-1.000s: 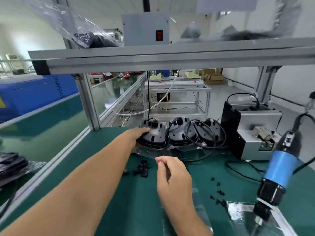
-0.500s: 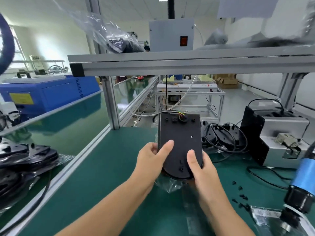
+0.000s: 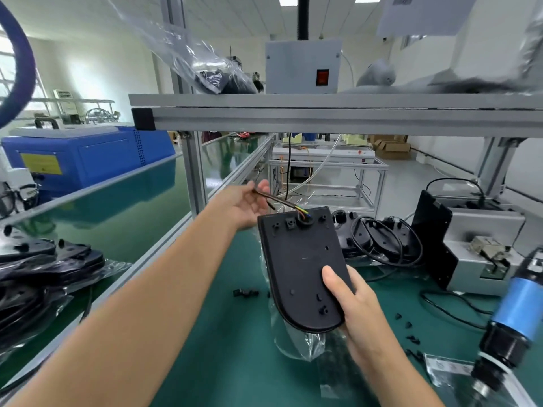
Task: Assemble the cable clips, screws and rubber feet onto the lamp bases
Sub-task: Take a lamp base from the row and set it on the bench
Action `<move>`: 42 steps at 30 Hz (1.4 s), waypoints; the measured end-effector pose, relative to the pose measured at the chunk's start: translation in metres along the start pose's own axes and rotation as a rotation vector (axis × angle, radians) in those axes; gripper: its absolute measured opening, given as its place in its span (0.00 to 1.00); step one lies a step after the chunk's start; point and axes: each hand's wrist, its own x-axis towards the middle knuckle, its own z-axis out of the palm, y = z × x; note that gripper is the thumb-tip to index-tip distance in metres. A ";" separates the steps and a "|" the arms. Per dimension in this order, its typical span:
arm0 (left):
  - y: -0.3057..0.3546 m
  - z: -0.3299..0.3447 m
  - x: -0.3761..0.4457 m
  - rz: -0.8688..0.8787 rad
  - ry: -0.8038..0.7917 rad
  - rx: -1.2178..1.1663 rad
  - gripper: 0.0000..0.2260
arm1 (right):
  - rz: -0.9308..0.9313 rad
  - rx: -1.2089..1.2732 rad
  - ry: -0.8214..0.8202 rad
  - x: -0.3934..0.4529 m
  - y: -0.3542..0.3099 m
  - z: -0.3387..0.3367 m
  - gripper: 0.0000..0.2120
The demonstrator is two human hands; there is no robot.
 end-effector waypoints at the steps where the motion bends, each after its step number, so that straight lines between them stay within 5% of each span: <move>1: 0.006 -0.001 -0.004 0.007 -0.019 0.036 0.06 | 0.015 0.001 0.022 -0.001 -0.003 0.001 0.22; 9: 0.027 -0.026 -0.074 0.132 -0.172 0.381 0.09 | 0.322 -0.048 0.096 -0.059 -0.020 0.012 0.16; 15: 0.011 -0.057 -0.114 0.188 -0.270 0.554 0.09 | 0.415 -0.346 0.303 -0.121 -0.002 0.028 0.17; 19: -0.002 -0.074 -0.129 0.214 -0.301 0.590 0.08 | 0.501 -0.472 0.304 -0.136 -0.005 0.037 0.19; 25: -0.008 -0.087 -0.138 0.285 -0.299 0.585 0.08 | 0.443 -1.098 0.174 -0.141 -0.021 0.043 0.24; 33: -0.020 -0.088 -0.142 0.297 -0.324 0.619 0.07 | 0.452 -1.373 0.077 -0.128 -0.021 0.028 0.32; 36: -0.032 -0.087 -0.146 0.329 -0.352 0.695 0.07 | 0.325 -1.558 0.198 -0.119 -0.026 0.024 0.35; 39: -0.041 -0.085 -0.149 0.371 -0.379 0.785 0.07 | 0.052 -1.048 0.315 -0.090 -0.043 0.030 0.29; 42: -0.043 -0.078 -0.153 0.364 -0.424 0.937 0.09 | 0.224 -0.128 0.103 -0.038 -0.068 0.053 0.28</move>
